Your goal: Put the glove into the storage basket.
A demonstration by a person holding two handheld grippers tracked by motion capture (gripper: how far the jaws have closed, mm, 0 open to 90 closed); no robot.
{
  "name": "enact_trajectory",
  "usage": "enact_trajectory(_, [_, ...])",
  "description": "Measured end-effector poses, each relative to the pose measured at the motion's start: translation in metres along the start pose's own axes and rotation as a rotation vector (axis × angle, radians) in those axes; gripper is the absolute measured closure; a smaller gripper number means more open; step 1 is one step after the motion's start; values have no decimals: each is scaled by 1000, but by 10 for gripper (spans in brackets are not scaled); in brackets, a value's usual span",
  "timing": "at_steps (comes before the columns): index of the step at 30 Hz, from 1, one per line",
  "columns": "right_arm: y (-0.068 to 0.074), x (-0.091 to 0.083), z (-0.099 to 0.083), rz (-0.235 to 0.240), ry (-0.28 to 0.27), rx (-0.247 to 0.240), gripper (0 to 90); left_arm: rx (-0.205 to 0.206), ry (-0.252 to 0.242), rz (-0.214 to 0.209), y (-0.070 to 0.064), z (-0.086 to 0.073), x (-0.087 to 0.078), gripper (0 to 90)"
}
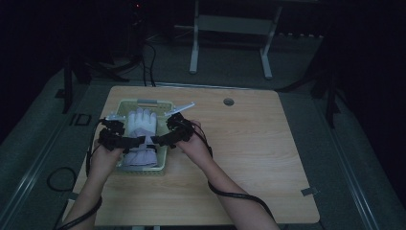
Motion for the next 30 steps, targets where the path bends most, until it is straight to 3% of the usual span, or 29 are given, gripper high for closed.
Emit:
enact_trajectory(3, [-6,-5,-6,5,8,-25,141,17,0,24,-7,-2,1,77])
enact_trajectory(11, [-23,-17,-13,29,-28,-14,142,44,-26,-10,-32,7,6,77])
enact_trajectory(15, [-32,-23,-16,29,-39,-8,141,45,-49,-48,-45,11,10,77])
enact_trajectory(25, [-39,-36,-21,47,-79,-26,140,51,-67,-71,-63,15,13,77])
enact_trajectory(30, [-52,-43,-22,34,-97,-26,141,66,-86,-88,-75,23,17,77])
Point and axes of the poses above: each handheld gripper's, and its own axes: x roughly forward along the jaws, z roughly out of its top, y roughly to its left, the point moved 8 cm from there along x, roughly forward along the jaws, and after that the axes turned 14 degrees about -z, right-handed, at the moved point
